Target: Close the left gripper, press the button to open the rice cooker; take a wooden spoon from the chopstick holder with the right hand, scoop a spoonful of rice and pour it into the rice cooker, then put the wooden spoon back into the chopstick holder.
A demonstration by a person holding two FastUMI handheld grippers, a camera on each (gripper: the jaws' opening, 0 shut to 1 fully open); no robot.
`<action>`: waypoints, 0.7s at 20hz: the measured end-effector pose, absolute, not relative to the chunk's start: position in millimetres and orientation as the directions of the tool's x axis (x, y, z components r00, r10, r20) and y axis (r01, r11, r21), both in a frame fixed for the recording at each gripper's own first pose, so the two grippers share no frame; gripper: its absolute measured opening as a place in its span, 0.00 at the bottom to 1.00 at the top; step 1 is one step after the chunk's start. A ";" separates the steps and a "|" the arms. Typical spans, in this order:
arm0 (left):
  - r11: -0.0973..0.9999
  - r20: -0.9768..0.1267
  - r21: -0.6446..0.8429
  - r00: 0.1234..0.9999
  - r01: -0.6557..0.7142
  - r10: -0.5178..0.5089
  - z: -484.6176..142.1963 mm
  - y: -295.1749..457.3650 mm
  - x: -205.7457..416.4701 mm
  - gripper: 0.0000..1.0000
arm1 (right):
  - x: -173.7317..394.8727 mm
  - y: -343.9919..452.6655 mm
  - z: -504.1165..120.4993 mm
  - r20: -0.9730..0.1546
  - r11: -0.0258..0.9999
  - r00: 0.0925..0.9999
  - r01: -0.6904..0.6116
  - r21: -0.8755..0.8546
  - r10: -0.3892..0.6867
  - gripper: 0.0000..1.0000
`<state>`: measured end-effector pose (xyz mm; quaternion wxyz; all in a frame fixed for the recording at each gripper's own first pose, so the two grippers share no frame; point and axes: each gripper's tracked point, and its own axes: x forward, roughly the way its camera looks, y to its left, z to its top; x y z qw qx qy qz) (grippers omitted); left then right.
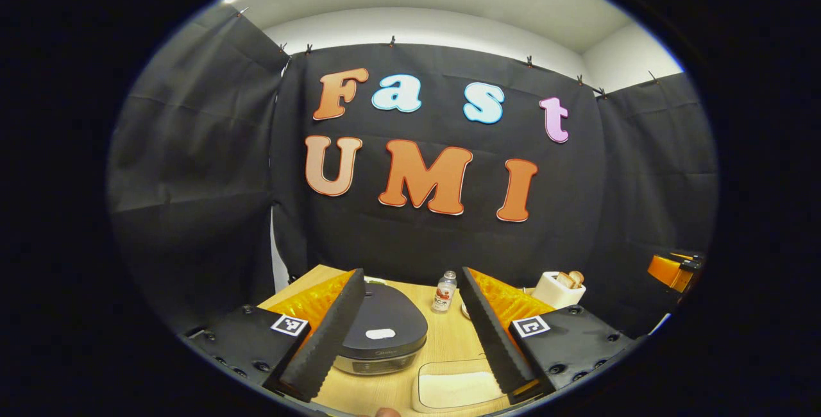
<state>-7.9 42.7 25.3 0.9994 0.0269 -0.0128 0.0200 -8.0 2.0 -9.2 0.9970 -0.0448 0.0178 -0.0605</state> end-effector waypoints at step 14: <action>0.993 -0.014 0.117 1.000 0.006 -0.004 27.3 37.2 -2.2 0.54 | -7.0 -3.1 -18.3 -0.076 0.987 0.988 0.125 -0.104 -0.133 0.95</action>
